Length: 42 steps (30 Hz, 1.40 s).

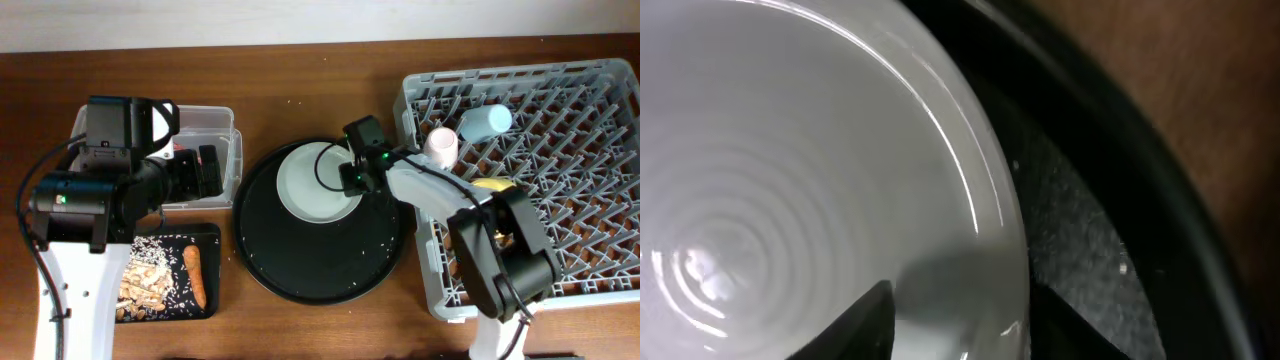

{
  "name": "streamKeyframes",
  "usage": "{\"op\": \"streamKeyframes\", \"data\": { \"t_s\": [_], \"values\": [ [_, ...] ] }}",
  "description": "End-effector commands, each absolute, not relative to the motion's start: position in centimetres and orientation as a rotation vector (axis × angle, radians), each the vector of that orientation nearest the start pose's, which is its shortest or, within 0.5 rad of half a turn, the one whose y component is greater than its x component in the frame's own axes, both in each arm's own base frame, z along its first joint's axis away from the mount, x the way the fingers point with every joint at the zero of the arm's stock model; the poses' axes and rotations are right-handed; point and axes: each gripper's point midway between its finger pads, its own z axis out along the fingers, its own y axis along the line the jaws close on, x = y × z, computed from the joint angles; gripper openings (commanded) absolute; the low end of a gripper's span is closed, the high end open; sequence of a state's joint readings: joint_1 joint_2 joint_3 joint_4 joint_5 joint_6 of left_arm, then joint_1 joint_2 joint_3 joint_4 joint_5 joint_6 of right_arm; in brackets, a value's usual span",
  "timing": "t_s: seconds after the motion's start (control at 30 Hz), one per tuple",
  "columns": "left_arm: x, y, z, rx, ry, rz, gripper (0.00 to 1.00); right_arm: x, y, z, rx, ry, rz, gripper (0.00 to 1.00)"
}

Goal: Sort waste into correct bins and load items into the dishwasher rack
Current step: 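Carry the white plate to the dish rack and stand it upright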

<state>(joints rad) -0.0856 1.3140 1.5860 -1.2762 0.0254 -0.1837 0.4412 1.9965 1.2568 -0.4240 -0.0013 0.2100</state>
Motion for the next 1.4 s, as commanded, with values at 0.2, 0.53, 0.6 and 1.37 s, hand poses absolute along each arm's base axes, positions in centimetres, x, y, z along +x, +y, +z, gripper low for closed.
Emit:
{"op": "streamKeyframes", "data": {
  "t_s": [0.2, 0.53, 0.6, 1.37],
  "values": [
    [30.4, -2.9, 28.6, -0.139, 2.575, -0.131, 0.99, 40.6, 18.8, 1.0, -0.298, 2.736, 0.170, 0.04],
    [30.4, -2.9, 28.6, -0.139, 2.575, -0.131, 0.99, 37.8, 11.5, 24.9, -0.300, 2.427, -0.184, 0.04],
    [30.4, -2.9, 28.6, -0.139, 2.575, -0.131, 0.99, 36.2, 5.9, 30.9, -0.168, 2.260, -0.491, 0.04],
    [30.4, -2.9, 28.6, -0.139, 2.575, -0.131, 0.99, 32.9, -20.4, 30.6, 0.014, 2.474, -1.668, 0.04]
  ]
}}
